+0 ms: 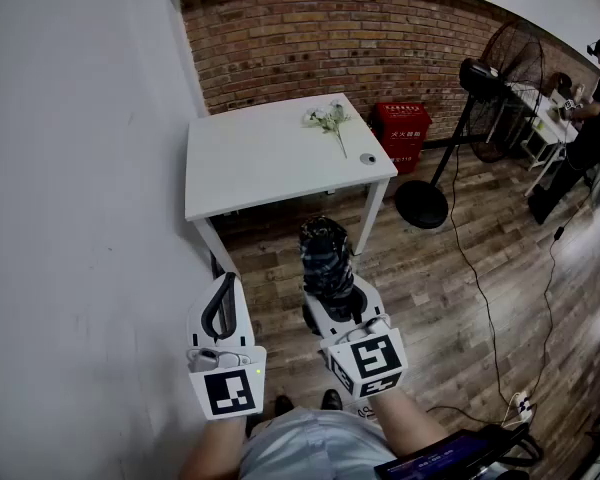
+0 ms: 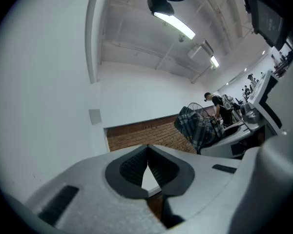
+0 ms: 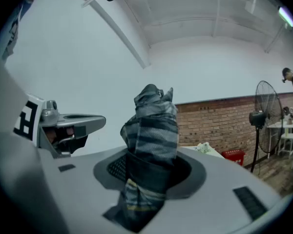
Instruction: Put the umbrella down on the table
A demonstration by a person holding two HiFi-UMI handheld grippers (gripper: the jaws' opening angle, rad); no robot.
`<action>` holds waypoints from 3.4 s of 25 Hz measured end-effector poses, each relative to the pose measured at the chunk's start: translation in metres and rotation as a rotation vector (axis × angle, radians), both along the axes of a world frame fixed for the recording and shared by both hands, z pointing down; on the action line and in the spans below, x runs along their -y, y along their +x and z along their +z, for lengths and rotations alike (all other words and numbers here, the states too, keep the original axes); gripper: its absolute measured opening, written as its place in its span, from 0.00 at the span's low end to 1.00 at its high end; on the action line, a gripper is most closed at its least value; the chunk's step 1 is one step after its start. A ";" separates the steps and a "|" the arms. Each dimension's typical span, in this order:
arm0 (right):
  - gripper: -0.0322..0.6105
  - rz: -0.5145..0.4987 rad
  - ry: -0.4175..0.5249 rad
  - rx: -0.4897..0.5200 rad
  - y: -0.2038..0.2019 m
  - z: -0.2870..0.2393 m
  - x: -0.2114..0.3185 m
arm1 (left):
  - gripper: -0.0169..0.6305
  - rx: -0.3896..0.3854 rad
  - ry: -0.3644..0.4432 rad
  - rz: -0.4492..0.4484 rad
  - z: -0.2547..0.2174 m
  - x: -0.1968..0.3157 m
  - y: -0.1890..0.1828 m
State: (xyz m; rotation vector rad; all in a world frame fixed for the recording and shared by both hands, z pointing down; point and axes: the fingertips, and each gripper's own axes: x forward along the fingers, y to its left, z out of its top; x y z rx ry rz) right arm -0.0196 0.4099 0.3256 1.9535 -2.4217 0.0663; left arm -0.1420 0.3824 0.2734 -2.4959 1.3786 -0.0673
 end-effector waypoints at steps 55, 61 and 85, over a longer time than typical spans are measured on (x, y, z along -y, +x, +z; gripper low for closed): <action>0.32 0.029 -0.010 -0.019 0.039 0.025 0.315 | 0.04 0.016 0.008 -0.058 0.031 0.315 0.006; 0.32 0.050 -0.006 -0.026 0.048 0.022 0.340 | 0.04 0.021 -0.010 -0.035 0.041 0.345 0.015; 0.32 -0.043 -0.051 0.002 0.154 0.058 0.538 | 0.04 0.132 -0.044 -0.107 0.074 0.522 0.124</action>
